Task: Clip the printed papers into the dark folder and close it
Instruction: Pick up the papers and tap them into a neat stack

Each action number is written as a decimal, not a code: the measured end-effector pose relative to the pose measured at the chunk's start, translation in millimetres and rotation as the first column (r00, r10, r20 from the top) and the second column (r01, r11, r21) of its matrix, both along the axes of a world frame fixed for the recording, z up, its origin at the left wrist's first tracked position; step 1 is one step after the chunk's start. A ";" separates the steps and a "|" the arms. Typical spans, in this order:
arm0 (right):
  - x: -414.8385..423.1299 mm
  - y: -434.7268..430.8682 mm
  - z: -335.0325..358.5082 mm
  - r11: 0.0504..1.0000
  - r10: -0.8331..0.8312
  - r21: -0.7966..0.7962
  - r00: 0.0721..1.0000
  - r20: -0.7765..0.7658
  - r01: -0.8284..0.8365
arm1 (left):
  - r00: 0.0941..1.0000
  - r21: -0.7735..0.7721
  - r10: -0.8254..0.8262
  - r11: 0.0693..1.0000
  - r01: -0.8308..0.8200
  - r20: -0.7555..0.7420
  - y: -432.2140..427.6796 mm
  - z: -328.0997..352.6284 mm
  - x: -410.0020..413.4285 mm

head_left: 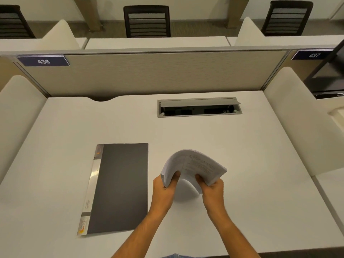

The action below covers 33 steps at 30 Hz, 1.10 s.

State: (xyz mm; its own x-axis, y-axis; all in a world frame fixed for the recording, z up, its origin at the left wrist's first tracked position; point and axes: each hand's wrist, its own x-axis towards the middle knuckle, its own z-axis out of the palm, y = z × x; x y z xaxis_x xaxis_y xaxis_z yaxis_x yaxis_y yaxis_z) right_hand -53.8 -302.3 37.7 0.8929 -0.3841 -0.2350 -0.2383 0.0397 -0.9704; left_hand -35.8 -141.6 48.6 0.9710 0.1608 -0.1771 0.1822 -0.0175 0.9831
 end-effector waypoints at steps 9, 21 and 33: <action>0.3 -10.3 4.5 0.999 -0.021 -0.028 1.000 0.004 0.021 | 0.999 -0.008 -0.041 0.999 0.041 0.006 14.9 8.3 10.1; 5.3 -8.0 37.1 0.969 0.232 0.078 0.971 0.050 -0.236 | 0.945 -0.345 -0.256 0.922 0.176 -0.203 83.0 32.6 38.7; -14.0 34.4 32.5 0.964 0.175 0.190 0.982 0.067 -0.185 | 0.961 -0.267 -0.242 0.943 0.200 -0.135 124.4 33.2 26.5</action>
